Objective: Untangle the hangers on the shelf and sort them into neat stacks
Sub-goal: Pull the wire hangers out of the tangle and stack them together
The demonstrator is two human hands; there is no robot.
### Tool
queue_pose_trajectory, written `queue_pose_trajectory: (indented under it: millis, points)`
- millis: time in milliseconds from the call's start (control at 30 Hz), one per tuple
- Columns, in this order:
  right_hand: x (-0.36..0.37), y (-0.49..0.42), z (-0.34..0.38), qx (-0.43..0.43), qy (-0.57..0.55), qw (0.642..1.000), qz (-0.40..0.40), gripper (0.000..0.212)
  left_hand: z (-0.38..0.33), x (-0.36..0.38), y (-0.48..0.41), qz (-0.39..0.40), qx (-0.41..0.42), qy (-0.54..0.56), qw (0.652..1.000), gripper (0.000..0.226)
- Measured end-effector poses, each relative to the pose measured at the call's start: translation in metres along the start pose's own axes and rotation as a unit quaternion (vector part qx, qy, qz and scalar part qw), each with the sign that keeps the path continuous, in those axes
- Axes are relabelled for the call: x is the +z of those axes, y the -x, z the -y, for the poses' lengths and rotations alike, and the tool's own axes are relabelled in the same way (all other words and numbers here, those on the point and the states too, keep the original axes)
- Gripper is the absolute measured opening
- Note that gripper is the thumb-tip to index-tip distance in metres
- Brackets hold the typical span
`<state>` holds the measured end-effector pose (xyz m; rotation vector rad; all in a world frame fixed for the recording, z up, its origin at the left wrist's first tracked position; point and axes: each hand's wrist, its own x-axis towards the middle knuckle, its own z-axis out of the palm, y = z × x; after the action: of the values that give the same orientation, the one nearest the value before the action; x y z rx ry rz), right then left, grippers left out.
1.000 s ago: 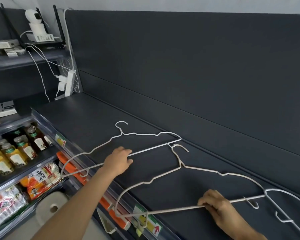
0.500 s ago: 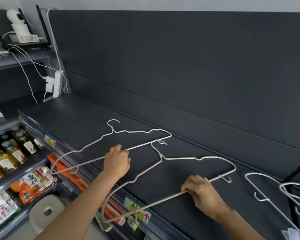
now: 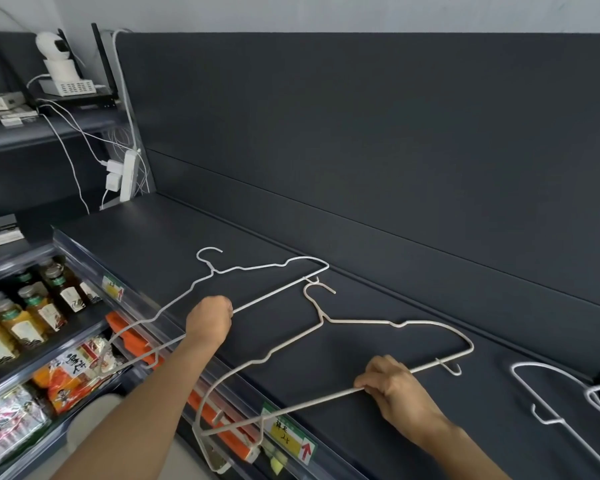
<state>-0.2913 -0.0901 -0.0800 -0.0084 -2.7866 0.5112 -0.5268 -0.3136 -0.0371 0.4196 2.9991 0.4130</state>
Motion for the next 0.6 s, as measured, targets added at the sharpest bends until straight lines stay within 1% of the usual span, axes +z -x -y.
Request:
queue_pose_trajectory:
  millis: [167,267,367,500,600]
  points:
    - [0.002,-0.020,-0.006,0.033,-0.023,0.999,0.010,0.024,0.001,-0.001,-0.006,-0.009,0.016,0.024,1.000,0.018]
    - [-0.001,-0.020,-0.005,0.040,-0.023,0.999,0.020,0.022,-0.006,-0.001,-0.002,-0.040,0.078,0.009,0.996,0.027]
    - [-0.007,-0.016,-0.003,0.046,-0.015,0.999,0.019,0.024,-0.023,-0.003,0.011,-0.047,0.130,0.014,0.990,0.027]
    - [-0.022,-0.002,-0.002,0.094,0.018,0.995,0.002,0.037,-0.056,-0.002,0.042,-0.013,0.199,0.047,0.979,0.034]
    - [-0.039,0.017,-0.003,0.132,0.042,0.990,0.004,0.040,-0.086,0.003,0.071,0.030,0.254,0.046,0.966,0.036]
